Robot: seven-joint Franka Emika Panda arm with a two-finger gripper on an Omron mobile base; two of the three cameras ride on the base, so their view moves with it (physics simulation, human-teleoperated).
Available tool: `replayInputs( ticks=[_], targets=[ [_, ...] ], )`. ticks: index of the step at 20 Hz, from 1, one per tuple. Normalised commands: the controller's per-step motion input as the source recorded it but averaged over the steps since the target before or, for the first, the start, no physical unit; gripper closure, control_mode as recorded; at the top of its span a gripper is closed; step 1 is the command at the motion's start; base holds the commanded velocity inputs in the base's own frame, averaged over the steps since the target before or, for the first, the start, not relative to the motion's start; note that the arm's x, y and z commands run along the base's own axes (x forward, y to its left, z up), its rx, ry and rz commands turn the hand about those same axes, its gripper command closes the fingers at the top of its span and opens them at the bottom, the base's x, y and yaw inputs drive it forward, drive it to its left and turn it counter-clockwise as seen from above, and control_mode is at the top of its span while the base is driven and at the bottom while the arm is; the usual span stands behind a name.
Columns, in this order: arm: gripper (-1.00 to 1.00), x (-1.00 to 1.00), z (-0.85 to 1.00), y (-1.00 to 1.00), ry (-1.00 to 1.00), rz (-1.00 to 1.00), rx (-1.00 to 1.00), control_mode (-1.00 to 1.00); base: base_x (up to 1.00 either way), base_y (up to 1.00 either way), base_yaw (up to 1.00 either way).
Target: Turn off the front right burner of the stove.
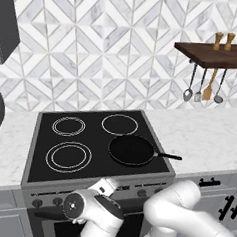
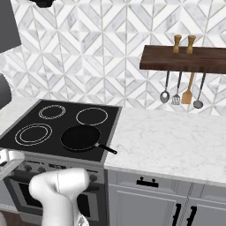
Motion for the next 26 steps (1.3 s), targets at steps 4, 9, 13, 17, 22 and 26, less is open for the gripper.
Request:
replayInputs(
  ticks=[4, 9, 13, 17, 22, 26],
  targets=[
    [-1.0, 0.0, -0.48, 0.0, -0.11, 0.0, 0.0, -1.0, 0.0, 0.0, 0.0],
    [-1.0, 0.18, -0.26, 0.0, -0.12, 0.0, 0.0, -1.0, 0.0, 0.0, 0.0],
    [-1.0, 0.19, -0.23, 0.0, -0.11, 0.0, 0.0, -1.0, 0.0, 0.0, 0.0],
    [-1.0, 0.07, -0.23, 0.0, -0.16, 0.0, 0.02, -1.0, 0.0, 0.0, 0.0],
    [-1.0, 0.03, -0.18, 0.0, -0.17, 0.0, 0.02, -1.0, 0.0, 0.0, 0.0],
    [-1.0, 0.08, -0.05, 0.0, -0.05, 0.0, 0.0, -1.0, 0.0, 0.0, 0.0]
  ],
)
